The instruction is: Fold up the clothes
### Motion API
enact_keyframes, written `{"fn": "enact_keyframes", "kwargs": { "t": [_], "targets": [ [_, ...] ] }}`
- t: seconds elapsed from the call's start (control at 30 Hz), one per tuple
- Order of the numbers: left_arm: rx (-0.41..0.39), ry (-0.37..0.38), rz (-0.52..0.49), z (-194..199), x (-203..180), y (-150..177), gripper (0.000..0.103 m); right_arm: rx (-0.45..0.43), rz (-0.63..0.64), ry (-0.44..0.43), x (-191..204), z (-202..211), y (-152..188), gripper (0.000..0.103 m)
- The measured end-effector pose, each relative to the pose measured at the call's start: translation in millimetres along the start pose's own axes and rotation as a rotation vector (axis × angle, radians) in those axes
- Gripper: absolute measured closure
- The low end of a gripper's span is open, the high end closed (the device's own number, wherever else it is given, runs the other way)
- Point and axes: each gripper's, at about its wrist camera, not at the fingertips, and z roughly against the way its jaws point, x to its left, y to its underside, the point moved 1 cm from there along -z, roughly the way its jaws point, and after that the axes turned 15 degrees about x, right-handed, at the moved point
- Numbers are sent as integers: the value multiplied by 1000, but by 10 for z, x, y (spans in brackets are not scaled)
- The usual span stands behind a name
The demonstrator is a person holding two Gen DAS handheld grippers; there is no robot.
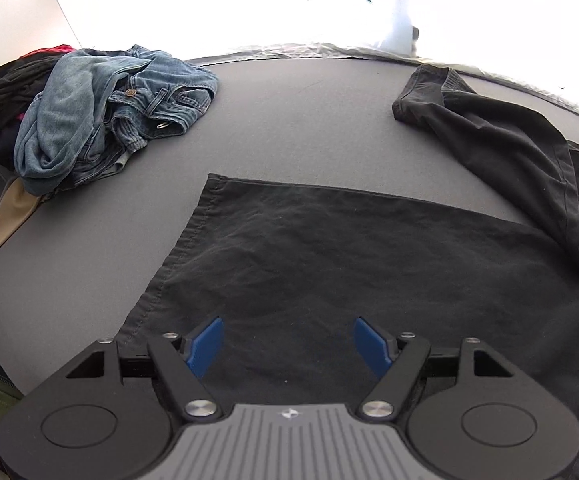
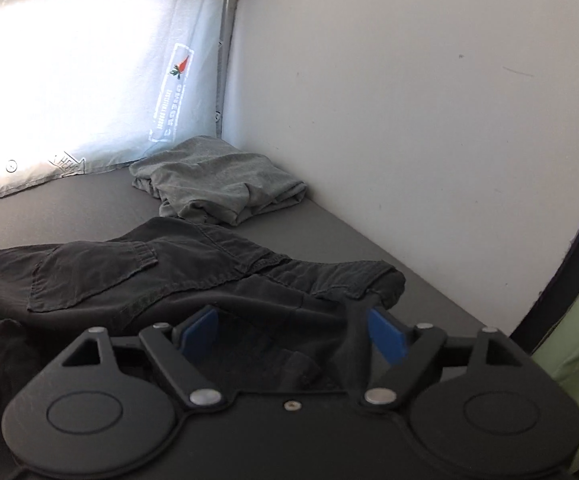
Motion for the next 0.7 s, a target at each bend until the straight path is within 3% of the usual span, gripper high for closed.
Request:
{"fn": "enact_keyframes", "kwargs": {
  "t": [0.13,0.23,0.33,0.4,0.53,0.63,0.7],
  "targets": [
    [3,19,-47,-72,-162,-143,26,-69,78,-133,519,230,-88,0],
    [-4,42,-91,-113,-276,-263,21,-27,142,-297,959,92,-160,0],
    [-2,64,-145,-173,-370,-379,16,39,138,-397,1347,-201,-148,0],
    [1,68,-165,-222,-415,-473,15,64,142,-402,1563,-358,-82,0],
    [1,81,-171,-319,-475,-704,5,36,272,-295,1955,-528,167,0],
    [18,112,-147,-412,-516,-898,4,-13,312,-231,2077,-622,303,0],
    [41,139,-146,-465,-585,-1013,4,-6,300,-232,2076,-644,266,0]
  ]
}}
